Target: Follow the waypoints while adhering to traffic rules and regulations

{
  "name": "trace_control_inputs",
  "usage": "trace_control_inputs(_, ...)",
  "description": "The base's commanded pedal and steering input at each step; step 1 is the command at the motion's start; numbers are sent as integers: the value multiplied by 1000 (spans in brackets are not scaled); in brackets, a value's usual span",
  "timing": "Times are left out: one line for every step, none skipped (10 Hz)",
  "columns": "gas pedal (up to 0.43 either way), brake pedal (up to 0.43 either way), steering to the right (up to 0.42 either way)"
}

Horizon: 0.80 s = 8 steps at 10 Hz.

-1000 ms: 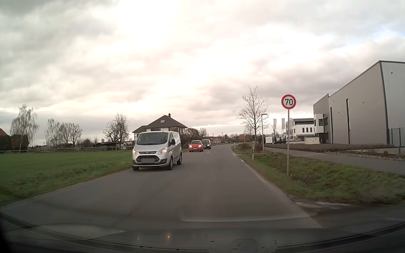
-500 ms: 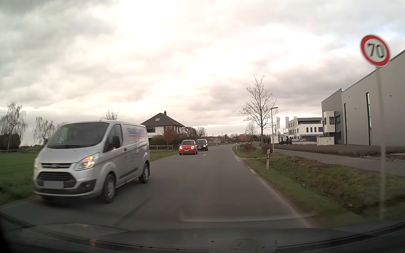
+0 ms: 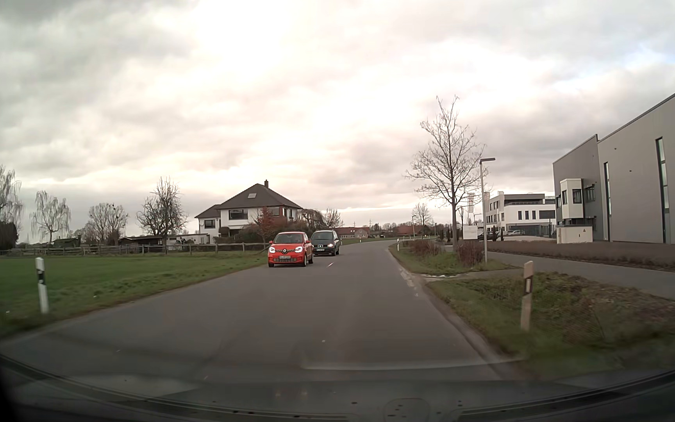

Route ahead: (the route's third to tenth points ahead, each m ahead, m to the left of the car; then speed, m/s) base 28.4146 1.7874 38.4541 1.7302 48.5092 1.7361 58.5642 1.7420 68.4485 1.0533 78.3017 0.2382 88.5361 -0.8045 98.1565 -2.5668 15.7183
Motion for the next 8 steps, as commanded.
trace_control_inputs(429,0,0)
trace_control_inputs(378,0,0)
trace_control_inputs(331,0,0)
trace_control_inputs(331,0,0)
trace_control_inputs(331,0,0)
trace_control_inputs(331,0,0)
trace_control_inputs(331,0,0)
trace_control_inputs(331,0,0)
